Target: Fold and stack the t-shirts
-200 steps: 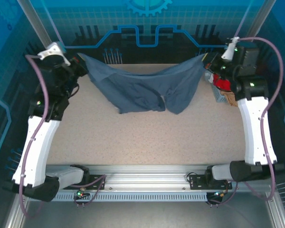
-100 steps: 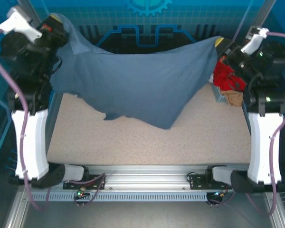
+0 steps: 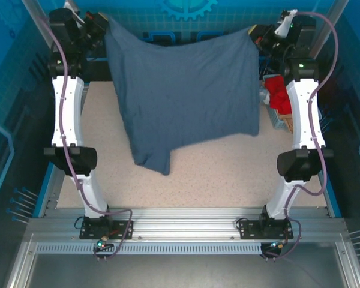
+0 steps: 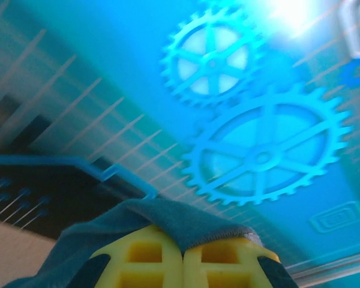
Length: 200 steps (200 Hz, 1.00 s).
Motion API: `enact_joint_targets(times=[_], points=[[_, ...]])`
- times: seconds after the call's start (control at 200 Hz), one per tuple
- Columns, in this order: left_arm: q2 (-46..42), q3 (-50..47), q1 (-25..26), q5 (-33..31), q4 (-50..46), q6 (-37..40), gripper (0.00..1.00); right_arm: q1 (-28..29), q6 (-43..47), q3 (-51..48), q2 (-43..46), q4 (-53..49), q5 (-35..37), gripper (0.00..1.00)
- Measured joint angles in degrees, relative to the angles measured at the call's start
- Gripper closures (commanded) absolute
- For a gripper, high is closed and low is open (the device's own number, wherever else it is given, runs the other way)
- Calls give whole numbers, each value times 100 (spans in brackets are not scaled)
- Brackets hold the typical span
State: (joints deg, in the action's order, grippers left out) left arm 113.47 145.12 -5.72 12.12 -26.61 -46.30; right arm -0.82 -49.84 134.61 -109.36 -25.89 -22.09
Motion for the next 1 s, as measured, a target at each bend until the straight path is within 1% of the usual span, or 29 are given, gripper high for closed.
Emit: enact_joint_targets(times=[0.105, 0.175, 0.225, 0.305, 0.36, 0.405, 0.465, 0.495, 0.54, 0.56, 0.57, 0.58, 0.605, 0.635, 0.695, 0.755, 0.78, 0.785, 0.835, 0.895, 0.93, 1.0], points=[[-131, 575, -4, 94, 184, -39, 100, -66, -48, 997, -308, -109, -33, 100], [-400, 625, -4, 107, 273, -37, 100, -157, -125, 1537, -433, -125, -76, 100], [-654, 623, -4, 125, 271, -33, 100, -236, -164, 1687, -437, -125, -94, 100], [-1191, 330, 0, 131, 293, 15, 100, -378, -179, 1753, -389, -131, -116, 100], [-1882, -437, 39, 118, 380, 122, 100, -422, -151, 1600, -313, -144, -136, 100], [-2566, -1314, 96, 87, 468, 155, 100, -428, -76, 1204, -144, -146, -164, 100], [-3617, -2754, 258, 11, 601, 188, 100, -404, 50, 271, 260, -157, -216, 100], [-3963, -3265, 341, -24, 608, 219, 100, -393, 96, -55, 387, -111, -227, 100], [-4603, -4190, 525, -72, 597, 247, 100, -367, 195, -1029, 767, -28, -212, 100], [-4736, -4387, 568, -85, 621, 249, 100, -356, 229, -1335, 901, -9, -212, 100], [-4968, -4750, 649, -103, 566, 249, 100, -348, 247, -1589, 1001, -42, -208, 100], [-5021, -4828, 667, -109, 549, 247, 100, -345, 251, -1655, 1025, -57, -205, 100], [-5366, -5445, 809, -203, 605, 247, 100, -330, 310, -2299, 1270, 68, -181, 100], [-5687, -6048, 968, -273, 496, 216, 100, -317, 334, -2756, 1427, 61, -151, 100], [-6310, -7436, 1360, -452, 374, 87, 100, -254, 426, -4142, 1939, 195, -39, 100], [-6671, -8585, 1714, -522, 133, -151, 100, -173, 492, -5169, 2188, 195, 66, 100], [-6758, -9042, 1834, -549, 11, -227, 100, -146, 501, -5412, 2214, 186, 79, 100], [-6793, -9256, 1904, -555, -15, -306, 100, -131, 514, -5615, 2212, 181, 96, 100], [-6828, -10026, 2131, -612, -101, -503, 100, -94, 533, -6113, 2120, 151, 129, 100], [-6798, -10821, 2424, -673, -170, -828, 100, -83, 560, -6470, 1899, 74, 203, 100], [-6763, -11250, 2688, -697, -164, -1043, 100, -83, 599, -6607, 1720, 17, 275, 100], [-6559, -11718, 3095, -737, -96, -1403, 100, -83, 656, -6752, 1333, -162, 494, 100]])
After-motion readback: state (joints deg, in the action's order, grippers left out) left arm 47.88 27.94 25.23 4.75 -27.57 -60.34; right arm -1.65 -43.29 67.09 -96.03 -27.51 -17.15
